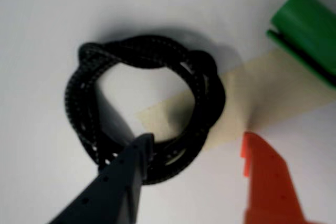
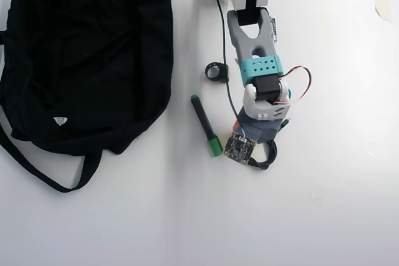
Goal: Put the cable into the black bag
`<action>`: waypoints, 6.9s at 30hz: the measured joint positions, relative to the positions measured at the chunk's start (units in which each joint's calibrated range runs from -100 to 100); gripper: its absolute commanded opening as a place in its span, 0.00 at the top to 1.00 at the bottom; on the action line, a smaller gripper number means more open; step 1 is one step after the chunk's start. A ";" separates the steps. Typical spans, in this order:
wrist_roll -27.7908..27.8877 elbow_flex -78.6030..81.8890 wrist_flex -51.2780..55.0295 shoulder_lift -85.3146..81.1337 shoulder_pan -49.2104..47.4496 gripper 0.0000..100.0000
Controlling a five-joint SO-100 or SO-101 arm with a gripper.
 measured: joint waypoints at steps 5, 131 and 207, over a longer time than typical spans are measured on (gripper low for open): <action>-0.10 -0.86 -0.09 1.08 0.00 0.78; 12.84 4.95 19.41 -12.62 0.66 0.98; 12.11 27.91 18.81 -54.79 11.46 0.84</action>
